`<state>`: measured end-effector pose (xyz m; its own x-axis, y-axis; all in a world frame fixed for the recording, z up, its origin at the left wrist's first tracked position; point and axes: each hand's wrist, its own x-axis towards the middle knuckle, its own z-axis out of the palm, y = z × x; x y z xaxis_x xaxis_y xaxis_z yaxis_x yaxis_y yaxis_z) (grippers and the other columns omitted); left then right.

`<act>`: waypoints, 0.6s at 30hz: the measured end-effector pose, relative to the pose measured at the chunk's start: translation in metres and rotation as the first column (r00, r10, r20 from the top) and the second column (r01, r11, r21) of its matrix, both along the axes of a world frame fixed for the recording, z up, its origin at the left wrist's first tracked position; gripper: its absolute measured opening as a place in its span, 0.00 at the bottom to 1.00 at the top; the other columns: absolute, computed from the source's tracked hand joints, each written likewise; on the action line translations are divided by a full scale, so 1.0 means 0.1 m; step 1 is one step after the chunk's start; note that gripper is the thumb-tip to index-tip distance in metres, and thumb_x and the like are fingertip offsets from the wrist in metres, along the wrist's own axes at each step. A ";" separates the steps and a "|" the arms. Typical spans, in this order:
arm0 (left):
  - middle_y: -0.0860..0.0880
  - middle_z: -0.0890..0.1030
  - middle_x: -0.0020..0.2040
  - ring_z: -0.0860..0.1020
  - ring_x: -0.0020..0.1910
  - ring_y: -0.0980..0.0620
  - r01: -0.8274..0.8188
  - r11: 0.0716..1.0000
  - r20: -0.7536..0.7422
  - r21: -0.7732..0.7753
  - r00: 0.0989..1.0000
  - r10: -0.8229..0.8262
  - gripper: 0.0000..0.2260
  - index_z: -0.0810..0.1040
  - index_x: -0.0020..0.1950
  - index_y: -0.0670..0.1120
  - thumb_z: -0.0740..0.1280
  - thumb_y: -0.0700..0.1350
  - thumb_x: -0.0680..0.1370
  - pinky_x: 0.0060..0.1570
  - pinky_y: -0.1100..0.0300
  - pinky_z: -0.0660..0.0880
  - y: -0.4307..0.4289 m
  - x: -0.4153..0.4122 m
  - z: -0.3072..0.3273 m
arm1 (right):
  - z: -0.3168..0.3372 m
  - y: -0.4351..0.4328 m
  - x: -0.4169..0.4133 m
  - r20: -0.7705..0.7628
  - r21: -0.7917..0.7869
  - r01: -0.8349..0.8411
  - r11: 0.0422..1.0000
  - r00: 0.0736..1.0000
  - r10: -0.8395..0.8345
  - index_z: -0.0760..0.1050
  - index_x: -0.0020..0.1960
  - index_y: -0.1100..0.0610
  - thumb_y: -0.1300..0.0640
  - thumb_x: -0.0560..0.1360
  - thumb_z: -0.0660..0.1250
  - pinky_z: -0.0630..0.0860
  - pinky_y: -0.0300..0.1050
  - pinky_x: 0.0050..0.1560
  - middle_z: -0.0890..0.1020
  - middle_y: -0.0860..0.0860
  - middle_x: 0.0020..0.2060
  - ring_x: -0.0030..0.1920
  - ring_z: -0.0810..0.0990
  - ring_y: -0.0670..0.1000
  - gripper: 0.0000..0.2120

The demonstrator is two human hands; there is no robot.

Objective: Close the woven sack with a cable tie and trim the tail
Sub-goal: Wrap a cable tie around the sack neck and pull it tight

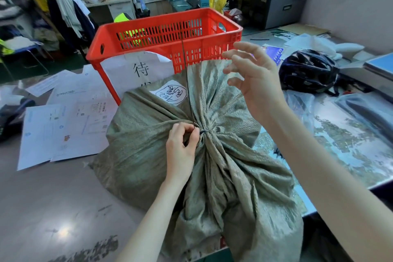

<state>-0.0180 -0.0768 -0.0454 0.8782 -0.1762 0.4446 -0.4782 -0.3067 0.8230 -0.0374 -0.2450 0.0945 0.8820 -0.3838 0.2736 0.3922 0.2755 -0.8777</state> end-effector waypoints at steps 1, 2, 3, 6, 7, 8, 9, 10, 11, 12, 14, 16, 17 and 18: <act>0.51 0.75 0.41 0.75 0.44 0.53 -0.003 1.000 -0.007 -0.011 1.000 0.003 0.08 0.74 0.42 0.50 0.61 0.51 0.77 0.46 0.63 0.69 0.00 0.00 -0.01 | -0.04 0.00 0.00 -0.027 -0.031 0.009 0.999 1.000 -0.010 0.73 0.51 0.58 0.68 0.74 0.63 0.74 0.38 0.32 0.81 0.53 0.44 0.36 0.78 0.48 0.09; 0.51 0.75 0.41 0.75 0.43 0.54 -0.006 1.000 -0.012 -0.022 1.000 0.006 0.08 0.74 0.42 0.49 0.61 0.51 0.77 0.46 0.64 0.69 0.00 0.00 -0.02 | -0.08 -0.01 -0.01 -0.055 -0.064 0.013 0.998 0.998 -0.017 0.74 0.50 0.57 0.67 0.74 0.63 0.75 0.38 0.34 0.81 0.52 0.44 0.37 0.78 0.48 0.08; 0.51 0.75 0.41 0.74 0.43 0.55 -0.011 0.999 -0.014 -0.032 1.000 0.011 0.09 0.74 0.42 0.49 0.61 0.51 0.78 0.46 0.66 0.68 0.00 0.00 -0.02 | -0.13 -0.03 -0.01 -0.081 -0.100 0.013 0.995 0.996 -0.021 0.74 0.50 0.57 0.67 0.74 0.64 0.75 0.38 0.36 0.82 0.52 0.43 0.39 0.78 0.48 0.08; 0.49 0.74 0.40 0.73 0.41 0.54 -0.032 0.999 -0.010 -0.032 0.999 0.031 0.09 0.73 0.41 0.48 0.60 0.51 0.78 0.44 0.68 0.67 0.00 0.01 -0.06 | -0.33 -0.13 -0.03 -0.179 -0.206 0.007 0.979 0.983 -0.044 0.75 0.47 0.56 0.67 0.74 0.64 0.75 0.40 0.42 0.82 0.51 0.42 0.41 0.78 0.49 0.07; 0.48 0.74 0.40 0.72 0.41 0.54 -0.034 0.999 -0.013 -0.028 0.999 0.034 0.09 0.73 0.42 0.48 0.60 0.50 0.79 0.44 0.69 0.66 0.00 0.00 -0.07 | -0.42 -0.18 -0.03 -0.213 -0.254 0.014 0.967 0.974 -0.070 0.75 0.46 0.55 0.67 0.74 0.65 0.75 0.40 0.43 0.82 0.51 0.41 0.42 0.78 0.49 0.07; 0.48 0.74 0.40 0.72 0.41 0.55 -0.033 0.999 -0.020 -0.025 0.999 0.033 0.09 0.72 0.42 0.48 0.60 0.49 0.79 0.44 0.69 0.66 0.00 0.00 -0.09 | -0.51 -0.24 -0.04 -0.245 -0.302 0.027 0.953 0.964 -0.105 0.76 0.45 0.55 0.66 0.74 0.65 0.74 0.41 0.43 0.82 0.52 0.41 0.42 0.78 0.50 0.07; 0.47 0.74 0.41 0.72 0.41 0.57 -0.033 0.999 -0.023 -0.024 0.999 0.033 0.08 0.72 0.42 0.47 0.60 0.47 0.79 0.44 0.71 0.66 0.00 0.00 -0.10 | -0.62 -0.32 -0.04 -0.276 -0.348 0.048 0.936 0.949 -0.152 0.76 0.44 0.54 0.66 0.73 0.66 0.74 0.42 0.43 0.82 0.53 0.41 0.42 0.78 0.50 0.08; 0.47 0.74 0.41 0.72 0.41 0.58 -0.036 0.999 -0.021 -0.025 0.999 0.035 0.08 0.73 0.42 0.46 0.60 0.47 0.79 0.44 0.72 0.66 0.01 0.01 -0.12 | -0.73 -0.42 -0.05 -0.308 -0.384 0.070 0.921 0.930 -0.199 0.76 0.42 0.54 0.66 0.72 0.67 0.73 0.41 0.43 0.82 0.55 0.41 0.41 0.78 0.50 0.08; 0.46 0.74 0.41 0.72 0.41 0.59 -0.037 0.999 -0.021 -0.029 0.999 0.036 0.09 0.73 0.42 0.45 0.60 0.47 0.79 0.44 0.72 0.66 0.01 0.01 -0.13 | -0.83 -0.52 -0.07 -0.339 -0.413 0.093 0.906 0.908 -0.247 0.77 0.42 0.53 0.66 0.72 0.68 0.73 0.40 0.43 0.82 0.56 0.40 0.40 0.78 0.50 0.08; 0.45 0.75 0.41 0.73 0.42 0.59 -0.037 0.999 -0.026 -0.035 0.999 0.036 0.11 0.75 0.42 0.43 0.59 0.48 0.79 0.45 0.72 0.66 0.01 0.02 -0.15 | -0.94 -0.63 -0.10 -0.365 -0.436 0.115 0.893 0.884 -0.292 0.77 0.41 0.54 0.67 0.71 0.68 0.73 0.39 0.42 0.81 0.55 0.39 0.38 0.79 0.48 0.08; 0.44 0.75 0.42 0.73 0.43 0.58 -0.034 0.998 -0.036 -0.048 0.999 0.033 0.13 0.76 0.43 0.41 0.59 0.48 0.79 0.46 0.72 0.66 0.01 0.03 -0.17 | -1.16 -0.86 -0.17 -0.399 -0.502 0.175 0.847 0.822 -0.407 0.77 0.42 0.56 0.67 0.71 0.68 0.72 0.40 0.41 0.81 0.53 0.37 0.37 0.78 0.47 0.07; 0.44 0.76 0.42 0.74 0.43 0.58 -0.037 0.998 -0.035 -0.054 0.999 0.035 0.11 0.76 0.43 0.41 0.59 0.45 0.80 0.46 0.71 0.67 0.01 0.03 -0.19 | -1.34 -1.07 -0.26 -0.417 -0.572 0.234 0.786 0.742 -0.525 0.77 0.46 0.60 0.68 0.72 0.67 0.72 0.42 0.42 0.82 0.57 0.40 0.41 0.78 0.52 0.06; 0.44 0.76 0.42 0.74 0.43 0.58 -0.036 0.998 -0.032 -0.055 0.999 0.035 0.11 0.76 0.43 0.41 0.59 0.45 0.80 0.46 0.71 0.67 0.01 0.03 -0.20 | -1.43 -1.17 -0.32 -0.425 -0.613 0.247 0.750 0.697 -0.577 0.77 0.48 0.62 0.68 0.72 0.66 0.72 0.44 0.44 0.81 0.58 0.43 0.43 0.78 0.54 0.06; 0.45 0.75 0.42 0.74 0.44 0.59 -0.035 0.998 -0.025 -0.054 0.999 0.034 0.11 0.75 0.43 0.42 0.59 0.46 0.80 0.46 0.71 0.67 0.01 0.03 -0.21 | -1.51 -1.27 -0.38 -0.430 -0.664 0.244 0.707 0.649 -0.628 0.77 0.50 0.64 0.68 0.73 0.65 0.72 0.45 0.45 0.81 0.59 0.45 0.45 0.78 0.55 0.07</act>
